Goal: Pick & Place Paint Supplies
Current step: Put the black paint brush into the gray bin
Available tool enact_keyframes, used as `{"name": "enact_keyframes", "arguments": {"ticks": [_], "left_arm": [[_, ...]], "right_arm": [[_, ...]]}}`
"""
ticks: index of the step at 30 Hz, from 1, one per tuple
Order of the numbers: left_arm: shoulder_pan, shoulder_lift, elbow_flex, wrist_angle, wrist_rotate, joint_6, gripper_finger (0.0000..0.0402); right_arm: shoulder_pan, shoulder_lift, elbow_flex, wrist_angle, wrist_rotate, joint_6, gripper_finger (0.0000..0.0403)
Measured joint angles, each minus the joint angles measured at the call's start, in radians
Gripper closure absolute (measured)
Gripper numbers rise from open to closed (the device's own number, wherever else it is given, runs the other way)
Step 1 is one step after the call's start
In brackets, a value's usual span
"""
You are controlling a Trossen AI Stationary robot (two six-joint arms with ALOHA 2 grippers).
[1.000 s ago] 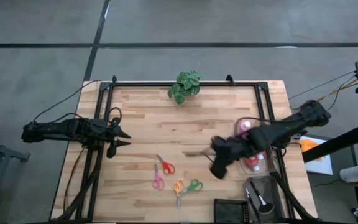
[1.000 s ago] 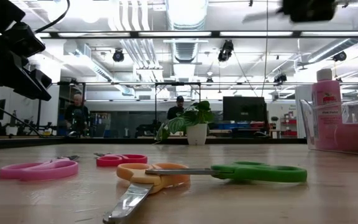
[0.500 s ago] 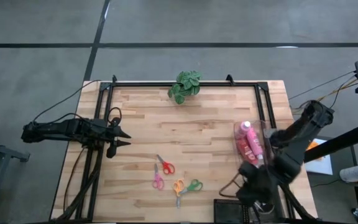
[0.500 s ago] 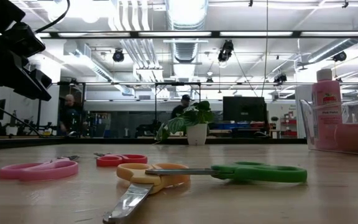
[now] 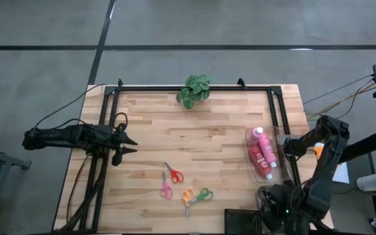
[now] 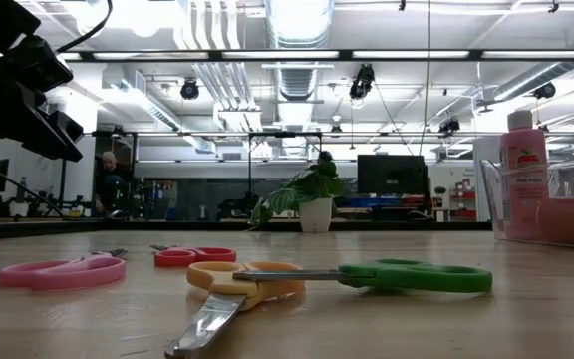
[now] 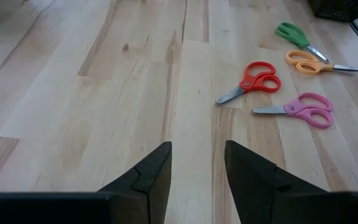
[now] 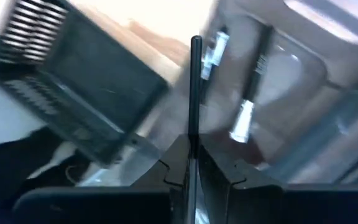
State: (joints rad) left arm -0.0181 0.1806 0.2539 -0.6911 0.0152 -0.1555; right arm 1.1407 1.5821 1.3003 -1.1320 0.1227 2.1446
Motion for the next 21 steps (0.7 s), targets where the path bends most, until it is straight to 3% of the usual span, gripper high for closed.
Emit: {"name": "enact_keyframes", "arguments": {"ticks": [8,13,21], "left_arm": [[0.000,0.000,0.000,-0.001,0.000,0.000,0.0252],[0.000,0.000,0.000,-0.001,0.000,0.000,0.0252],[0.000,0.000,0.000,-0.001,0.000,0.000,0.0252]], "right_arm": [[0.004,0.117,0.000,-0.049,-0.118,-0.039,0.0381],[0.007,0.194,0.000,-0.126,-0.121,-0.043,0.0381],[0.007,0.266,0.000,-0.091,-0.112,-0.081,0.0381]]}}
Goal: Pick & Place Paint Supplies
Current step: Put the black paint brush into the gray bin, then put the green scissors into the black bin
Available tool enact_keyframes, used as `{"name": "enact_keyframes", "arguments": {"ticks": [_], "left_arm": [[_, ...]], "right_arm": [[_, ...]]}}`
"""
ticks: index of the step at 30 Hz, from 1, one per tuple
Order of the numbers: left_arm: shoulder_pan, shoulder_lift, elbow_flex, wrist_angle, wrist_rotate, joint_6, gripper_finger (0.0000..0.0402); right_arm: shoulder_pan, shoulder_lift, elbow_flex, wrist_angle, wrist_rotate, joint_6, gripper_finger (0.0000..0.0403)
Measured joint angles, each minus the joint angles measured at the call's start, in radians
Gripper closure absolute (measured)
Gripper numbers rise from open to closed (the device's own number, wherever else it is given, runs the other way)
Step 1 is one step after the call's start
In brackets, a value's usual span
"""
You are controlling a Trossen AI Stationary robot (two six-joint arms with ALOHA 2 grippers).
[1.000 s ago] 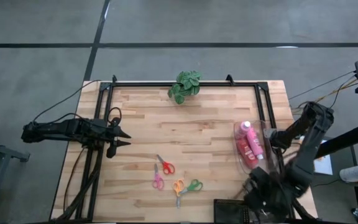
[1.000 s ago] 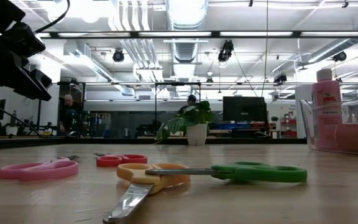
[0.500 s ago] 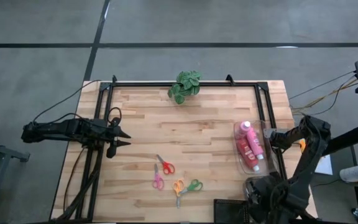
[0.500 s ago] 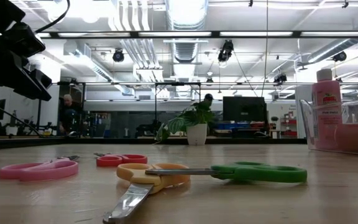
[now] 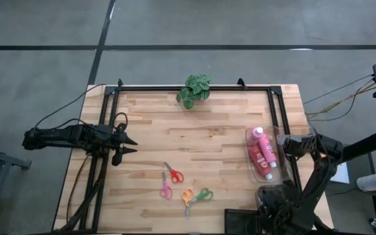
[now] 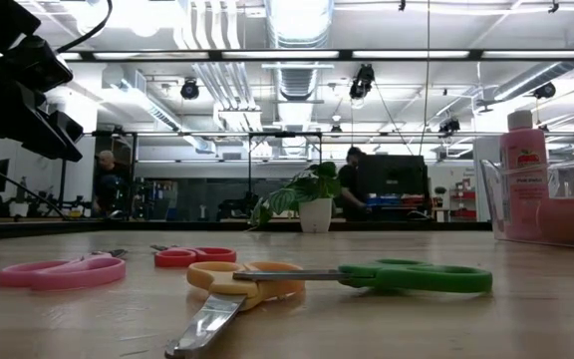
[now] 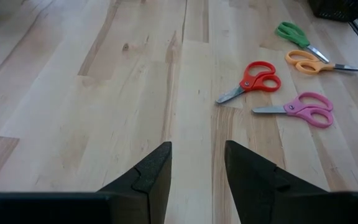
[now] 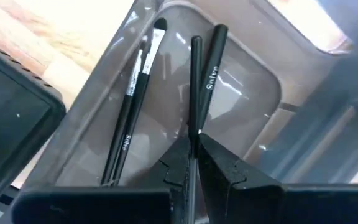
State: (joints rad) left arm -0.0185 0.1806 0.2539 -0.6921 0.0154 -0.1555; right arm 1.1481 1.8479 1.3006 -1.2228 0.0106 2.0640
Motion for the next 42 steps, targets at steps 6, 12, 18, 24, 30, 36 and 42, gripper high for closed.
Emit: {"name": "enact_keyframes", "arguments": {"ticks": [6,12,18,24,30,36,42], "left_arm": [[0.000,0.000,0.000,0.000,0.000,0.000,0.0252],[0.000,0.000,0.000,0.000,0.000,0.000,0.0252],[0.000,0.000,0.000,0.000,0.000,0.000,0.0252],[0.000,0.000,0.000,0.000,0.000,0.000,0.0252],[0.000,0.000,0.000,0.000,0.000,0.000,0.0252],[0.000,0.000,0.000,0.001,0.000,0.000,0.0252],[0.000,0.000,0.000,0.000,0.000,0.000,0.0252]], "right_arm": [[0.000,0.005,0.000,0.029,0.017,0.001,0.0381],[0.000,0.005,0.000,0.033,0.021,0.001,0.0369],[0.000,0.005,0.000,0.033,0.035,0.001,0.0305],[0.000,0.005,-0.001,0.034,0.035,0.001,0.0251],[0.000,-0.002,-0.001,0.034,0.035,0.001,0.0246],[0.000,-0.100,0.007,0.016,0.087,-0.032,0.0246],[0.018,-0.245,0.004,-0.037,0.404,-0.052,0.0246]]}}
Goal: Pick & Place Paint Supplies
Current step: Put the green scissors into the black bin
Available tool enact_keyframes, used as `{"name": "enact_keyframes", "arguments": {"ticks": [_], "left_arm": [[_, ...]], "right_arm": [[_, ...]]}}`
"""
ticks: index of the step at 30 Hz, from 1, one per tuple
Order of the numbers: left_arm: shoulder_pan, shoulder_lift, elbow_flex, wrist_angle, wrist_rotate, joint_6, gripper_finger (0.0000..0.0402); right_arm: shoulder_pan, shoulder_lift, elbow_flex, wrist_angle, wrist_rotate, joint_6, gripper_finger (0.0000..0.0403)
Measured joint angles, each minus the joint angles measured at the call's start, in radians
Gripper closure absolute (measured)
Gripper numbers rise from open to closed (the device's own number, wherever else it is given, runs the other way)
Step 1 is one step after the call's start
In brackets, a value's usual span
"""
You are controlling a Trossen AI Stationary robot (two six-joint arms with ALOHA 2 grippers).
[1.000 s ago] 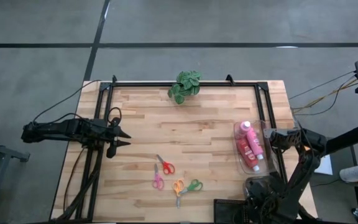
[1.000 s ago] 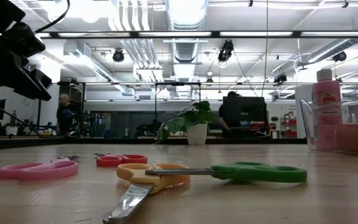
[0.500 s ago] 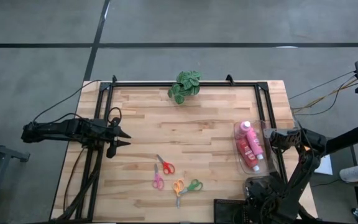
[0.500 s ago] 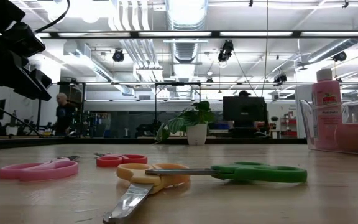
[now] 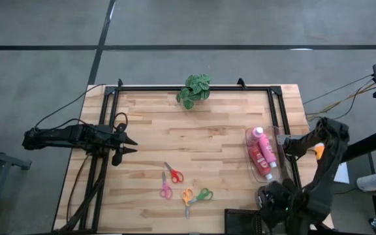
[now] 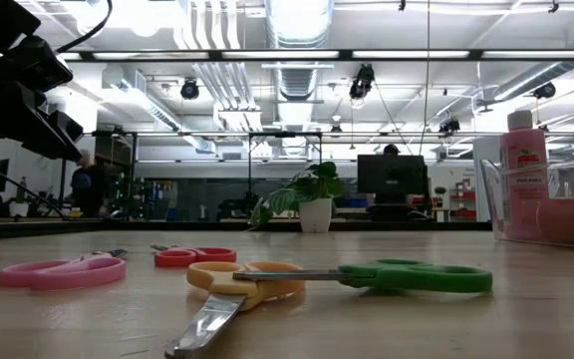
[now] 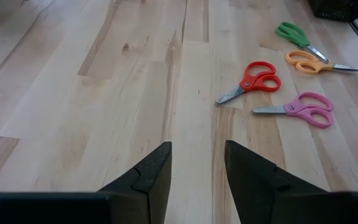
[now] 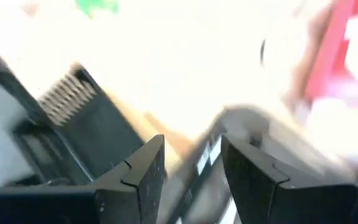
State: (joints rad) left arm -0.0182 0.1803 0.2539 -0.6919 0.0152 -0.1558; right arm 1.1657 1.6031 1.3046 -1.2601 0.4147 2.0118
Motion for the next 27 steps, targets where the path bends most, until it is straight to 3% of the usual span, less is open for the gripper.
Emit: {"name": "enact_keyframes", "arguments": {"ticks": [5,12,18,27], "left_arm": [[0.000,0.000,0.000,0.000,0.000,0.000,0.0252],[0.000,0.000,0.000,0.000,0.000,0.000,0.0252],[0.000,0.000,0.000,0.000,0.000,0.000,0.0252],[0.000,0.000,0.000,0.000,0.000,0.000,0.0252]], "right_arm": [[-0.023,-0.100,-0.005,-0.071,0.214,-0.094,0.0246],[-0.153,-0.223,-0.006,0.003,0.469,-0.444,0.0246],[-0.311,-0.295,-0.008,0.268,0.433,-0.929,0.0246],[-0.572,-0.276,-0.066,0.643,0.182,-1.419,0.0246]]}}
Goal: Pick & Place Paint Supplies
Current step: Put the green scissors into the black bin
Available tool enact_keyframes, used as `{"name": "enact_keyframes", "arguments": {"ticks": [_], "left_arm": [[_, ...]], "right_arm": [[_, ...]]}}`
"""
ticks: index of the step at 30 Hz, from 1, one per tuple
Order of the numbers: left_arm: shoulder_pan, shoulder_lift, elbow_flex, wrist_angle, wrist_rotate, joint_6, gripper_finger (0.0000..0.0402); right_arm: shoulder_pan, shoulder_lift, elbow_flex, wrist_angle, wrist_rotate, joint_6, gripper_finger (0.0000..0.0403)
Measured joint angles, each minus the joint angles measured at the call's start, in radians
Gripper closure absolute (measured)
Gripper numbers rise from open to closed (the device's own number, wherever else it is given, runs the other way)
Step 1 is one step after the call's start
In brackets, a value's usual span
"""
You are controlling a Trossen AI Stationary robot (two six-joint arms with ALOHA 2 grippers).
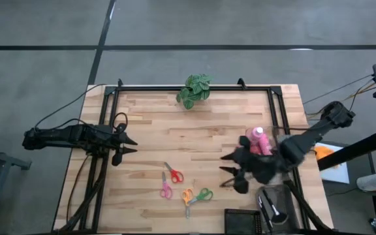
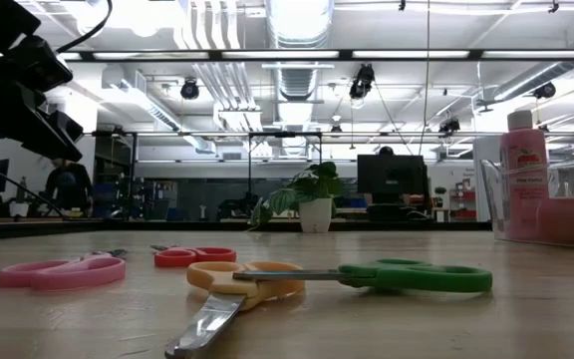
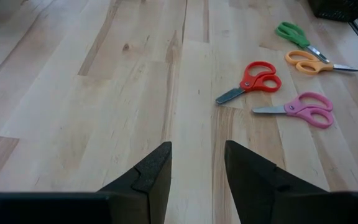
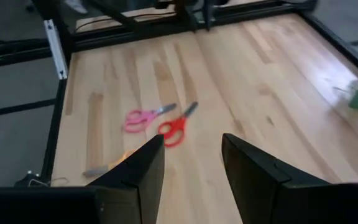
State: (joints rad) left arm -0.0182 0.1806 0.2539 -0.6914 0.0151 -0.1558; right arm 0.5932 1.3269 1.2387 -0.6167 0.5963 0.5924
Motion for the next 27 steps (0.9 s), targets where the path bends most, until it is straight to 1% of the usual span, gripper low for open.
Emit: {"name": "enact_keyframes", "arguments": {"ticks": [5,8,12,17,22,27], "left_arm": [[0.000,0.000,0.000,0.000,0.000,0.000,0.0252],[0.000,0.000,0.000,0.000,0.000,0.000,0.0252],[0.000,0.000,0.000,0.000,0.000,0.000,0.0252],[0.000,0.000,0.000,0.000,0.000,0.000,0.0252],[0.000,0.000,0.000,0.000,0.000,0.000,0.0252],[0.000,0.000,0.000,0.000,0.000,0.000,0.0252]], "right_arm": [[-0.114,0.038,-0.061,0.202,-0.175,-0.136,0.0246],[-0.155,0.062,-0.102,0.296,-0.234,-0.206,0.0246],[-0.166,0.085,-0.155,0.423,-0.236,-0.319,0.0246],[-0.169,0.088,-0.253,0.620,-0.262,-0.412,0.0246],[-0.189,0.073,-0.356,0.803,-0.294,-0.413,0.0246],[-0.196,0.073,-0.387,0.842,-0.310,-0.381,0.0246]]}}
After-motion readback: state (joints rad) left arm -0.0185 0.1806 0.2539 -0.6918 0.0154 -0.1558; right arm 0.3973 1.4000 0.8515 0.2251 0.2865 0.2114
